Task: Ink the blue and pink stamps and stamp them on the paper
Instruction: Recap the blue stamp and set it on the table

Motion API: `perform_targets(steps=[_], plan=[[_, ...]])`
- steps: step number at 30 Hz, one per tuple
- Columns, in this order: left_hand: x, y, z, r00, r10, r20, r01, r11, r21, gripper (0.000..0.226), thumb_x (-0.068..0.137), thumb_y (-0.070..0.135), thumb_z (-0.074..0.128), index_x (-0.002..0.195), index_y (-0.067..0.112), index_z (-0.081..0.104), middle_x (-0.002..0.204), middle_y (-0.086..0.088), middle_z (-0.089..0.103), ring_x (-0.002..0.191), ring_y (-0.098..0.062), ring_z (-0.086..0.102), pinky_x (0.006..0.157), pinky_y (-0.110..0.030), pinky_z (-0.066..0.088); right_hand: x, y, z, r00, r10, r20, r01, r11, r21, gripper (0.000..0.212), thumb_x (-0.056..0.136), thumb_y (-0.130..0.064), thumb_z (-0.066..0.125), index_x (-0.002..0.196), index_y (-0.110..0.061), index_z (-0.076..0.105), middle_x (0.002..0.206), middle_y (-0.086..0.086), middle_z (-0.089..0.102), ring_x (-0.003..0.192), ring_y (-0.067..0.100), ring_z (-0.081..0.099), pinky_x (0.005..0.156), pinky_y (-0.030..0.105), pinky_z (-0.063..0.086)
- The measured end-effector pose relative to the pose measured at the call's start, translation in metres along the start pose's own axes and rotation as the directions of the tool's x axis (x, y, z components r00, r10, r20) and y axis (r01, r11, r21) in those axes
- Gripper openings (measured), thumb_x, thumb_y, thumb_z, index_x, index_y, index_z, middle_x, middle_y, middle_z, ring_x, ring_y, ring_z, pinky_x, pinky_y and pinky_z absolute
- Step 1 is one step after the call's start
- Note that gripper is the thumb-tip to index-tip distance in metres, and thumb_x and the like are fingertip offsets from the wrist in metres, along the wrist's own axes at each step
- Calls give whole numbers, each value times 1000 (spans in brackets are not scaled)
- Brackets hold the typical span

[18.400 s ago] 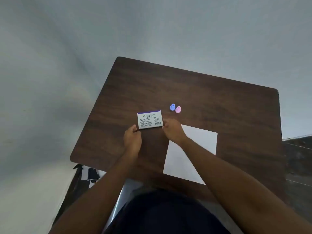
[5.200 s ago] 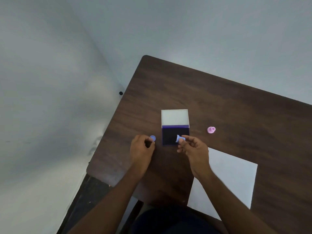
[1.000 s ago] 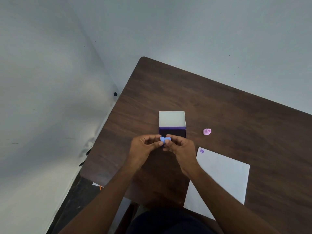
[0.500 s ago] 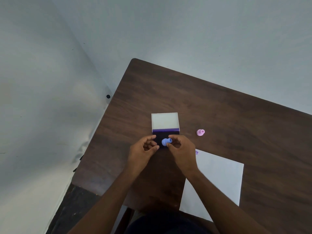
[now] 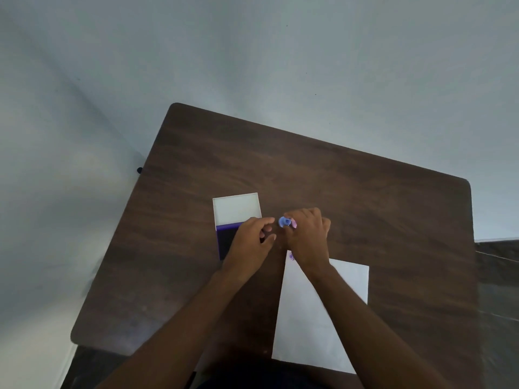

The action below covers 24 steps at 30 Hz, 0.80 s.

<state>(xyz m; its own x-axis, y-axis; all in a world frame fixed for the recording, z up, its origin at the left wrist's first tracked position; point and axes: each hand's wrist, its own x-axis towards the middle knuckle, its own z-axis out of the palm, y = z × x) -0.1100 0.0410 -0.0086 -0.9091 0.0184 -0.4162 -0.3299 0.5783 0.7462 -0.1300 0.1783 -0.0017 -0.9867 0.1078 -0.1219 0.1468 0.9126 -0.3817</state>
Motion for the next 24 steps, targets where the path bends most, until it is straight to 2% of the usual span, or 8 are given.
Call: perform_targets(steps=[1, 4, 8, 11, 15, 17, 19, 24], plan=[[2, 2, 1, 1000, -4, 17, 4, 1000, 18, 37, 94, 25, 62, 129, 15, 56, 127, -5, 60, 116, -21, 58, 95, -17, 35, 3, 2, 2, 999, 27, 20, -26, 1000, -9, 9, 84, -28, 69, 82, -19, 67, 91, 3, 71, 90, 22, 58, 86, 37, 38], [7, 5, 2, 996, 85, 36, -85, 996, -13, 35, 92, 23, 62, 127, 21, 56, 124, -5, 62, 108, -16, 60, 85, -8, 40, 10, 6, 8, 997, 60, 50, -59, 998, -18, 12, 85, -33, 65, 83, -21, 66, 94, 1, 71, 91, 21, 57, 89, 37, 38], [12, 9, 8, 999, -40, 28, 39, 998, 42, 41, 97, 27, 57, 135, 14, 52, 134, -8, 58, 120, -23, 57, 104, -28, 39, 12, 6, 13, 999, 36, 16, -36, 999, -17, 12, 85, -32, 66, 81, -21, 68, 91, 2, 72, 90, 22, 58, 90, 40, 38], [10, 8, 6, 999, -23, 33, 22, 999, 29, 40, 95, 22, 59, 133, 12, 54, 130, -9, 61, 116, -22, 59, 106, -35, 44, 12, 5, 15, 1000, 5, -7, -5, 999, -44, 8, 83, -27, 67, 79, -21, 69, 88, 1, 72, 90, 22, 59, 92, 44, 37], [7, 5, 0, 1000, -2, -2, 2, 1000, -5, 38, 93, 15, 63, 131, 12, 57, 120, -6, 65, 97, -9, 58, 91, -19, 45, 13, 6, 18, 1000, -19, -22, 18, 999, -50, 7, 84, -21, 64, 80, -21, 69, 89, 1, 72, 93, 21, 58, 94, 47, 36], [7, 5, -1, 1000, -6, -7, 6, 1000, -14, 38, 92, 14, 63, 130, 12, 57, 119, -5, 65, 95, -9, 58, 90, -20, 46, 14, 8, 20, 1000, -27, -8, 26, 999, -33, 7, 85, -23, 64, 86, -21, 70, 94, 1, 72, 96, 22, 58, 94, 45, 37], [7, 4, -1, 1000, -6, -9, 6, 1000, -17, 38, 92, 13, 63, 130, 11, 57, 119, -5, 65, 95, -8, 57, 91, -19, 45, 13, 9, 21, 1000, -26, 16, 26, 1000, 3, 15, 85, -29, 64, 97, -20, 69, 104, 2, 70, 101, 23, 56, 93, 42, 38], [9, 3, -2, 1000, 8, -1, -8, 1000, -9, 41, 90, 9, 66, 130, 13, 57, 115, -3, 65, 92, -7, 57, 79, -8, 42, 11, 17, 19, 999, 34, 20, -35, 998, 52, 26, 84, -31, 65, 108, -20, 64, 113, 3, 65, 104, 23, 52, 89, 37, 42]])
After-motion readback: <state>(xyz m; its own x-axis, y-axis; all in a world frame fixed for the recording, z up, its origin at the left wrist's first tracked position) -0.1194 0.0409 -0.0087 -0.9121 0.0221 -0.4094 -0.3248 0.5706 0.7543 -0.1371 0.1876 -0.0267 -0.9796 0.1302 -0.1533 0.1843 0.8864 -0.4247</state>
